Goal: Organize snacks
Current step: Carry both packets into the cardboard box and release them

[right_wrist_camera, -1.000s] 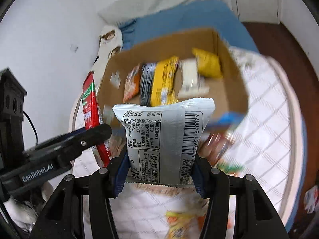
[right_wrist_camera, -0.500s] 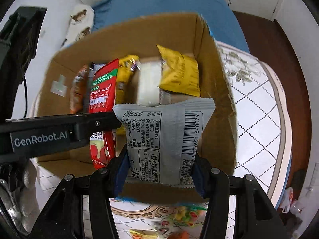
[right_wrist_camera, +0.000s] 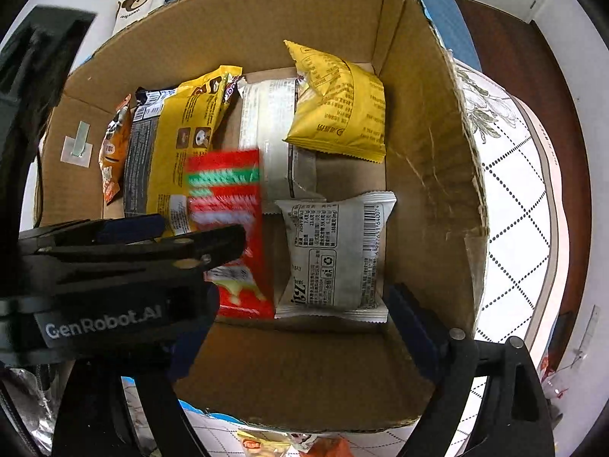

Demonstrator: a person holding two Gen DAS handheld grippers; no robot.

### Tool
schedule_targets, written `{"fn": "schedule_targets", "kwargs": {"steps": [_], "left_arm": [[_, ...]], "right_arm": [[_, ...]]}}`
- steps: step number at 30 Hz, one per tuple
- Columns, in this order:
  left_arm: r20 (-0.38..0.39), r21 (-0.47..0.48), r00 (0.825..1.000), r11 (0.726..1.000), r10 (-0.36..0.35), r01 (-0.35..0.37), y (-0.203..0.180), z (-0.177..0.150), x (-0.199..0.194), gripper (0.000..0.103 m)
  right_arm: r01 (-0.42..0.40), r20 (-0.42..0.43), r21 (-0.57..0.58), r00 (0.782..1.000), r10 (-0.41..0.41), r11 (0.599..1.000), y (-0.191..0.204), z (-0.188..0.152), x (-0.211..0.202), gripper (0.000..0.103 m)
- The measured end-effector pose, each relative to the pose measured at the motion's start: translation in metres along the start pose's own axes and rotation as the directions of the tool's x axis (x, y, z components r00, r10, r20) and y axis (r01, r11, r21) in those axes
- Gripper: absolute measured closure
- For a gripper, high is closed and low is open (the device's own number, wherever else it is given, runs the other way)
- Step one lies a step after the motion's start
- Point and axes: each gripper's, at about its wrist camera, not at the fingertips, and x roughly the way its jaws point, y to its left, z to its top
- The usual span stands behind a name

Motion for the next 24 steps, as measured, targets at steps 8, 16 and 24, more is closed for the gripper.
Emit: {"fn": "schedule_targets", "kwargs": {"steps": [8, 16, 24], "left_arm": [[0.155, 0.0, 0.985, 0.997, 0.076, -0.077, 0.019, -0.02, -0.045, 0.024], [0.363, -0.016, 0.92, 0.988, 0.148, -0.153, 0.029, -0.078, -0.101, 0.024], [0.47, -0.015, 0.868, 0.985, 0.16, -0.174, 0.011, -0.112, -0.122, 0.024]], "right_arm": [[0.01, 0.049, 0.04, 0.999, -0.012, 0.999, -0.005, -0.007, -0.014, 0.011], [0.023, 0.189, 0.046, 0.982, -0.031, 0.999, 0.003, -0.037, -0.049, 0.013], [0.019, 0.308, 0.021, 0.951, -0.024, 1.0, 0.015, -0.071, -0.089, 0.029]]}}
